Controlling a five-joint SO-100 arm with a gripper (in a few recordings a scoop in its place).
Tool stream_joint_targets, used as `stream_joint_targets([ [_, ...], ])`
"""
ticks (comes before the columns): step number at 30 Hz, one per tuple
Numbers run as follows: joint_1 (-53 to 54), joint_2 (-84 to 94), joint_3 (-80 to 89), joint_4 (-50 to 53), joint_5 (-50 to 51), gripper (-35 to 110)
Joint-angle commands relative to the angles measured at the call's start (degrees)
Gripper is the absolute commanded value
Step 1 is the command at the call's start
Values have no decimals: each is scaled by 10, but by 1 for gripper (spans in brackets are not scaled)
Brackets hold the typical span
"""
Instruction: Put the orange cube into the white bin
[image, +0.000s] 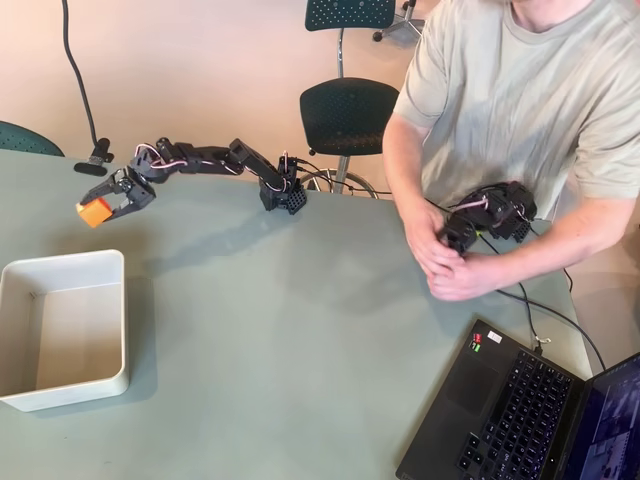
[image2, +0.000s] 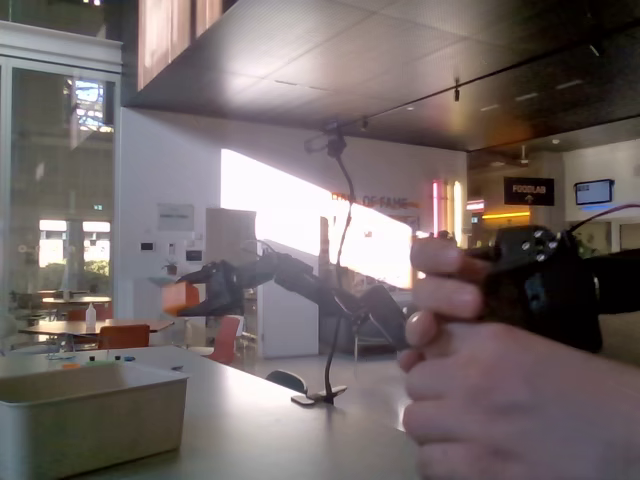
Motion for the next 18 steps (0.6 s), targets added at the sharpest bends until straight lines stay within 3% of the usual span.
stream_joint_targets([
  [1, -25, -30, -20, -97, -2, 23],
  [9, -45, -163, -25, -250, -2, 23],
  [18, -60, -181, -21, -261, -3, 30],
])
